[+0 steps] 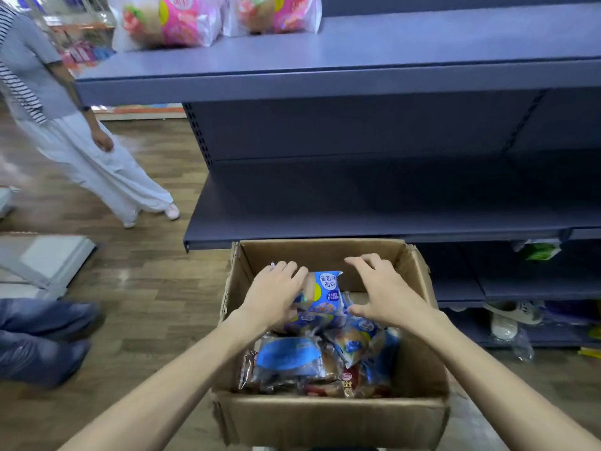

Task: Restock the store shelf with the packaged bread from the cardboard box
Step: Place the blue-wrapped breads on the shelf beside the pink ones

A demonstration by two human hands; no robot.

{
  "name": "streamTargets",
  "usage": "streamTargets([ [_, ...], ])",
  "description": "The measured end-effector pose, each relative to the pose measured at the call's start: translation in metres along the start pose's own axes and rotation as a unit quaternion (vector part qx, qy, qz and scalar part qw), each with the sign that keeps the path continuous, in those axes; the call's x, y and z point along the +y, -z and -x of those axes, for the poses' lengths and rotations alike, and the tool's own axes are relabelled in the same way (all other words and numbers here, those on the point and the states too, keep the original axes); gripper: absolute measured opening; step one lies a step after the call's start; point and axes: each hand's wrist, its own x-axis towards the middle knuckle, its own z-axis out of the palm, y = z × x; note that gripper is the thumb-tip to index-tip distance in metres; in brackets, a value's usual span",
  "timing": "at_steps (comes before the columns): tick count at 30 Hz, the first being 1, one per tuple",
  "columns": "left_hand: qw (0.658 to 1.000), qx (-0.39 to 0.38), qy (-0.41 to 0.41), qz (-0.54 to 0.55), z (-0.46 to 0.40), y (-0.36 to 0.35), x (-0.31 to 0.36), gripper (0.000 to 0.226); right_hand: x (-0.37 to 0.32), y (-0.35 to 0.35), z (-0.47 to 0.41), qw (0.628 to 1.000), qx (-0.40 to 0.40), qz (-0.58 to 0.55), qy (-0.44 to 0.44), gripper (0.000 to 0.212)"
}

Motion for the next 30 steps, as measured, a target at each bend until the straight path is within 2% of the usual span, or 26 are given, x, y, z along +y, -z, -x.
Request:
streamTargets([
  [4,0.993,0.119,-0.025,0.005,-0.007,0.05,-0.006,0.069,-0.025,0.036,0.003,0.992,0.095,0.08,0.028,0.102],
  [9,0.973,0.227,-0.047,-0.005,-0.019,0.122,-0.014,0.06,-0.05,0.099,0.007,0.943,0.215,0.239,0.087,0.102],
  [13,0.944,0.315,-0.076,-0.058,-0.03,0.178,-0.029,0.053,-0.059,0.154,0.007,0.913,0.277,0.26,0.147,0.085],
  [19,0.898,0.422,-0.088,-0.092,-0.052,0.254,-0.051,0.048,-0.073,0.229,0.007,0.859,0.381,0.301,0.16,0.068],
  [22,0.881,0.456,-0.073,-0.1,-0.065,0.286,-0.063,0.061,-0.072,0.267,-0.003,0.832,0.434,0.299,0.174,0.062],
  [26,0.885,0.458,-0.037,-0.072,-0.084,0.316,-0.083,0.09,-0.06,0.312,-0.032,0.801,0.489,0.286,0.193,0.068],
  [30,0.886,0.462,-0.015,-0.043,-0.107,0.325,-0.093,0.096,-0.043,0.34,-0.069,0.794,0.507,0.275,0.192,0.062],
])
